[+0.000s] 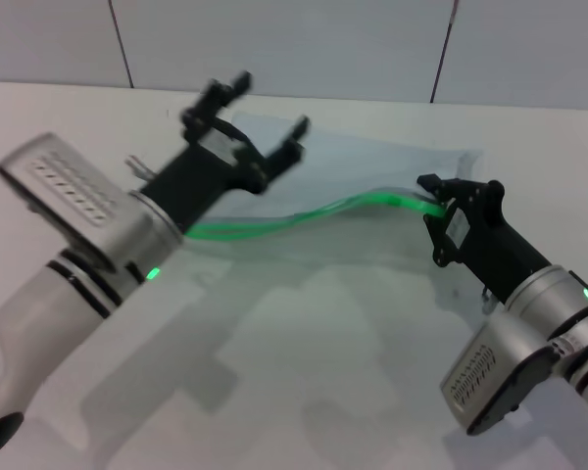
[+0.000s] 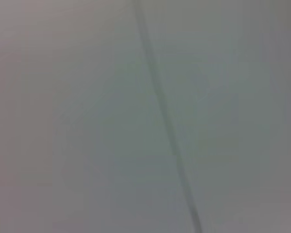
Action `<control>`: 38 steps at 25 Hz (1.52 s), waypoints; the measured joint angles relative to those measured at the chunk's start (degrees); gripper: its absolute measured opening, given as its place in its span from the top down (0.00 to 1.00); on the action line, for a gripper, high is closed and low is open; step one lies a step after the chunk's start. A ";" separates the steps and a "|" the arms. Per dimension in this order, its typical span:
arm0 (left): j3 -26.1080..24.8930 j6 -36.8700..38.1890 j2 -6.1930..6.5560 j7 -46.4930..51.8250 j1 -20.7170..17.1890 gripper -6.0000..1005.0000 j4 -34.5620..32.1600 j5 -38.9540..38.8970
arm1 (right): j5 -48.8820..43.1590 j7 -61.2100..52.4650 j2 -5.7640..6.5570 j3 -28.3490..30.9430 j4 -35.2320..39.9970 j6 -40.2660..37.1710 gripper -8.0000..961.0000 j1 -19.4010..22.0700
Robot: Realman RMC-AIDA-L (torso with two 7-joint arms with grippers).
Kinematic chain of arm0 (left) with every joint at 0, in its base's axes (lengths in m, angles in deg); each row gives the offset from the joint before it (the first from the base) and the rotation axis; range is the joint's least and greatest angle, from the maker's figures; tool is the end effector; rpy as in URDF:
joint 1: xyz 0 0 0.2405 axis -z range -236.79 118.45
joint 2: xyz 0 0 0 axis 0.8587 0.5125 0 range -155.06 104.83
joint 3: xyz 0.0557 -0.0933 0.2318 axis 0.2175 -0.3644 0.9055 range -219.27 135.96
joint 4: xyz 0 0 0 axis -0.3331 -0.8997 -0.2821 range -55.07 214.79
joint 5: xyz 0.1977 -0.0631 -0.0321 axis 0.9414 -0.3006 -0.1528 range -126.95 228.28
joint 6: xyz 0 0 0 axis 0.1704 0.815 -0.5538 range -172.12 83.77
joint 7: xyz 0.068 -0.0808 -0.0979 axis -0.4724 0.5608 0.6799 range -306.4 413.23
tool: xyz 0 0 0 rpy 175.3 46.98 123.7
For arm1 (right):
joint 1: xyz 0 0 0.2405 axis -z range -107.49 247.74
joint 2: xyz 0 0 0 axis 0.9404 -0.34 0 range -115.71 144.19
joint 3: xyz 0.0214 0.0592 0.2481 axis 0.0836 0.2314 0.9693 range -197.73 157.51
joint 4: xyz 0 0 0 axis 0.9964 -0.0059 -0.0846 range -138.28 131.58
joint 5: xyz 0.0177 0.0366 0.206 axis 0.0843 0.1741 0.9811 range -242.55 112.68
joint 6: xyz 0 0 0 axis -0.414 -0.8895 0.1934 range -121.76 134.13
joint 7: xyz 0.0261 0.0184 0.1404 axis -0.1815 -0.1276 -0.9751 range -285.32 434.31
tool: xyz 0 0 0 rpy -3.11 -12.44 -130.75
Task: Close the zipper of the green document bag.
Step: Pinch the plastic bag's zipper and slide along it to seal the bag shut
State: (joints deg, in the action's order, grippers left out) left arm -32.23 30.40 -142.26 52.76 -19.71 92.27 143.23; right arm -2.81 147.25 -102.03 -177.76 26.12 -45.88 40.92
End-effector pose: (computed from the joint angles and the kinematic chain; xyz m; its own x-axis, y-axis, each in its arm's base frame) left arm -0.2321 0.3558 -0.0586 0.7869 -0.2699 0.5549 0.3453 -0.5527 -0.7585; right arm 0.2480 0.3291 -0.1021 0.8072 0.4512 0.3806 0.5230 -0.2477 -0.8156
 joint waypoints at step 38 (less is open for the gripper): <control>7.06 -5.95 -0.44 -25.77 2.82 0.23 3.48 6.04 | -1.31 0.46 -0.18 -3.50 0.58 -0.41 0.93 -1.35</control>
State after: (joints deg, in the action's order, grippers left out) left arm -25.17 24.44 -142.70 26.98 -16.89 95.76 149.28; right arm -4.12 147.71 -102.21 -181.26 26.69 -46.29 39.56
